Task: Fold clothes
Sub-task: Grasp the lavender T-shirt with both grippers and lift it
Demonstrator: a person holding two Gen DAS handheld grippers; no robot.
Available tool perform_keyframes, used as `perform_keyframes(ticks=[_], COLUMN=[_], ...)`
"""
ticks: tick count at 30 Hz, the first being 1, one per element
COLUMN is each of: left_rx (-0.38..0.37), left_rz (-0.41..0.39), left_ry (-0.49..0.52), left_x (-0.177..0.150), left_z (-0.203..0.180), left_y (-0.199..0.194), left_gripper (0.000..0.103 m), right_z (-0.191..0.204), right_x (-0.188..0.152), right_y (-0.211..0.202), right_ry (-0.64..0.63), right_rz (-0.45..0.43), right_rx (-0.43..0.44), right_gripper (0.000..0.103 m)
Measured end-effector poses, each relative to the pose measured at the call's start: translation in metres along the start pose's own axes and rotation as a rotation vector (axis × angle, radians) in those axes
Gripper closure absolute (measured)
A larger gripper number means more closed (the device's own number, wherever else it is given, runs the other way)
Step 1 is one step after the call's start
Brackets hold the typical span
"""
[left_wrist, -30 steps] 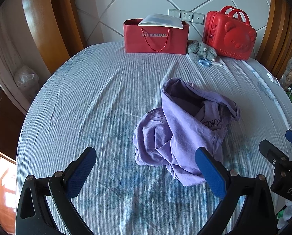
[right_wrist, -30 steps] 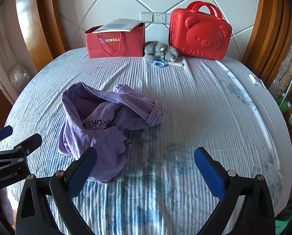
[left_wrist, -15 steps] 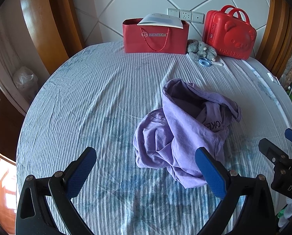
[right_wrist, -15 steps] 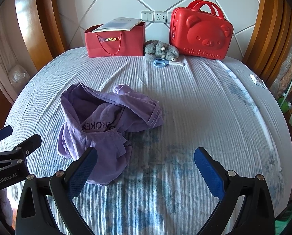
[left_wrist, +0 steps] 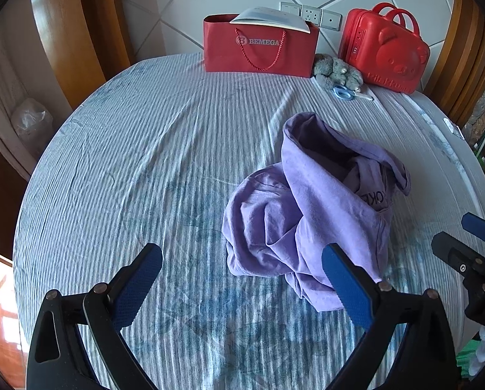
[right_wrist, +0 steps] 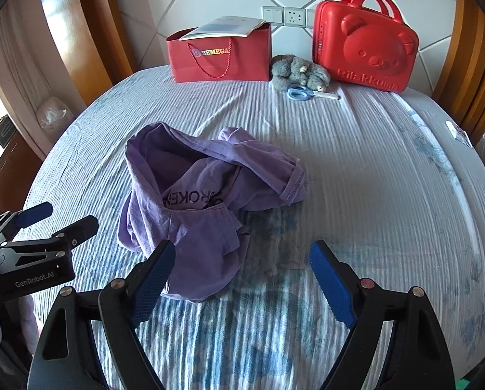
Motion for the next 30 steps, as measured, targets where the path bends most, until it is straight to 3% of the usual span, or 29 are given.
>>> perform_keyframes(ticks=[6,7,8,9,10,12,13,18,21,23,27,30], left_rx=[-0.021,-0.029,-0.039,-0.05,-0.059,-0.076,-0.083,-0.12,-0.135,-0.166,-0.245,-0.244], left_rz=[0.039,0.049,0.063,0.076,0.091,0.123,0.136,0.142,0.142,0.153,0.197,0.251], left_ry=[0.036,0.04,0.044,0.048,0.053,0.064,0.071,0.113,0.141,0.152,0.182,0.223], left_x=[0.0,0.0,0.0,-0.001,-0.001,-0.002,-0.003,0.006,0.014,0.017,0.016,0.01], left_z=[0.011,0.013,0.015,0.016,0.017,0.019,0.018,0.0,-0.016,-0.028,-0.057,-0.077], left_y=[0.022,0.026,0.03,0.034,0.038,0.048,0.052,0.066,0.075,0.082,0.098,0.116], left_gripper=[0.013,0.016,0.025,0.038,0.044,0.063,0.065,0.065,0.062,0.06,0.056,0.056], right_z=[0.021,0.025,0.028,0.033,0.037,0.04,0.036,-0.041,-0.101,-0.134,-0.167,-0.18], right_x=[0.007,0.007,0.006,0.004,0.002,-0.001,-0.002,-0.005,-0.027,-0.045,-0.065,-0.071], right_y=[0.034,0.042,0.05,0.058,0.065,0.071,0.069,0.038,0.027,0.023,0.021,0.023], right_ry=[-0.032,-0.035,-0.037,-0.041,-0.044,-0.042,-0.035,0.135,0.24,0.317,0.362,0.378], right_rz=[0.07,0.093,0.115,0.137,0.158,0.181,0.166,0.098,0.106,0.137,0.17,0.182], right_rx=[0.057,0.068,0.085,0.113,0.139,0.161,0.151,0.041,-0.093,-0.126,-0.177,-0.19], right_gripper=[0.019,0.026,0.033,0.054,0.079,0.093,0.097,0.099,0.099,0.099,0.099,0.099])
Point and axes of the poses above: each gripper's, at about its wrist camera, not at the fingertips, and y roughly the way its jaws point, z to its left, x to its top, the point moved 2 cm from there along y, roughly the way its jaws point, and after that the axes turned 10 degrees about -x, right-handed, at the moved point
